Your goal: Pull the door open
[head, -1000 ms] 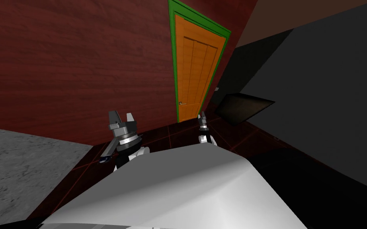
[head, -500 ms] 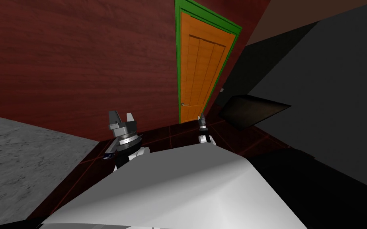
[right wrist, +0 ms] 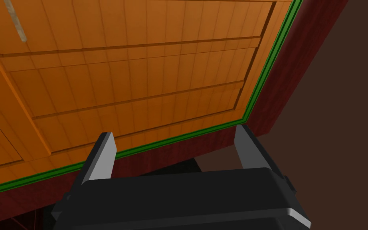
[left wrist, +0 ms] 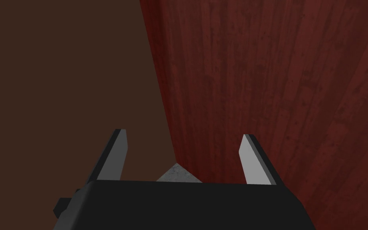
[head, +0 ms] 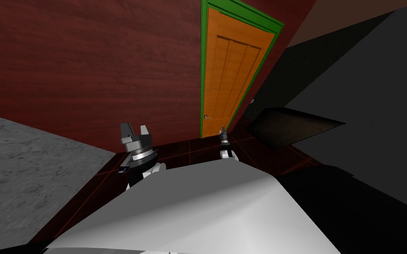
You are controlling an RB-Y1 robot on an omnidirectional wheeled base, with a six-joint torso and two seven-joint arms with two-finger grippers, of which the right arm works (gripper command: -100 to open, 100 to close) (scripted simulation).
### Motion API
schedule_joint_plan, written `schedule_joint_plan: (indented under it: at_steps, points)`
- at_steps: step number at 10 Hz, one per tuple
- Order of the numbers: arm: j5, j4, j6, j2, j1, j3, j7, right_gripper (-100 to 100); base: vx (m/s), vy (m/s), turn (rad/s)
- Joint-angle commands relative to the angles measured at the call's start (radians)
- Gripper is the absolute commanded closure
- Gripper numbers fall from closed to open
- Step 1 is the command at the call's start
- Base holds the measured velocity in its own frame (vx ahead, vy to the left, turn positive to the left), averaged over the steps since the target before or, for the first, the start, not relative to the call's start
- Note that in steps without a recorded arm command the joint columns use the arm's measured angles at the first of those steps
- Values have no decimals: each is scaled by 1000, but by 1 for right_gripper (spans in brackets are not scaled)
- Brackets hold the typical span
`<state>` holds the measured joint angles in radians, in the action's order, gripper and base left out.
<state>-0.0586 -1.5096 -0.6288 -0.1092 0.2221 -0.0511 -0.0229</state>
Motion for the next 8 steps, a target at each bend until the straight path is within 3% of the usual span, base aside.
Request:
schedule_joint_plan:
  at_steps: [1, 8]
  points:
    - [-6, 41, -6, -1, -14, -5, 2, -100, 79, -34, 114]
    - [-33, 247, -47, -15, -91, -35, 5, -100, 94, -34, 128]
